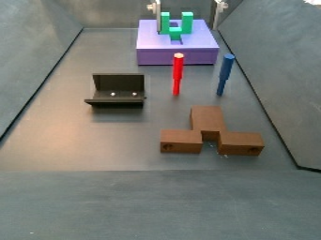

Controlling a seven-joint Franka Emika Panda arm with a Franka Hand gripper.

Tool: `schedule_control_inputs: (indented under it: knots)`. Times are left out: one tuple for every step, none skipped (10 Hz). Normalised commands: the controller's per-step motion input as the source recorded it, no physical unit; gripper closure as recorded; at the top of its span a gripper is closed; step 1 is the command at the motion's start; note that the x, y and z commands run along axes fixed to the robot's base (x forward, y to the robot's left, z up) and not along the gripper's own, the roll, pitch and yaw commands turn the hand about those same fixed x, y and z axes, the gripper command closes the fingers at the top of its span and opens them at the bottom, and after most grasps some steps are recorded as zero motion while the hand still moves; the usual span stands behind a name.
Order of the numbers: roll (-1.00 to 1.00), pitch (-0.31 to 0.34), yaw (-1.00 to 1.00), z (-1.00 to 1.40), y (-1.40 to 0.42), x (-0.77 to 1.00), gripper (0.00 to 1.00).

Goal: Pick up the brown object. Move up. Place the brown object on the fixture. Regrasp the brown object. Move to above the board. Insert the brown object.
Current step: Pick up the brown object.

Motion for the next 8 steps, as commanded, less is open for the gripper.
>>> schedule_control_inputs:
  knots:
    - [0.13, 0.116, 0.01, -0.54, 0.03, 0.04, 0.00]
    - [0.12, 0.076, 0.00, -0.71, 0.11, 0.00, 0.00]
    - [0.03, 0.030, 0.01, -0.82, 0.26, 0.00, 0.00]
    - [0.00, 0.000, 0.01, -0.87, 0.30, -0.07, 0.00]
    - [0.01, -0.011, 0.00, -0.87, 0.31, -0.19, 0.00]
    - [0.05, -0.030, 0.00, -0.78, 0.23, -0.25, 0.00]
    - [0.06, -0.066, 0.00, -0.73, 0.00, -0.14, 0.00]
    - [0.07, -0.111, 0.00, -0.77, 0.00, -0.13, 0.00]
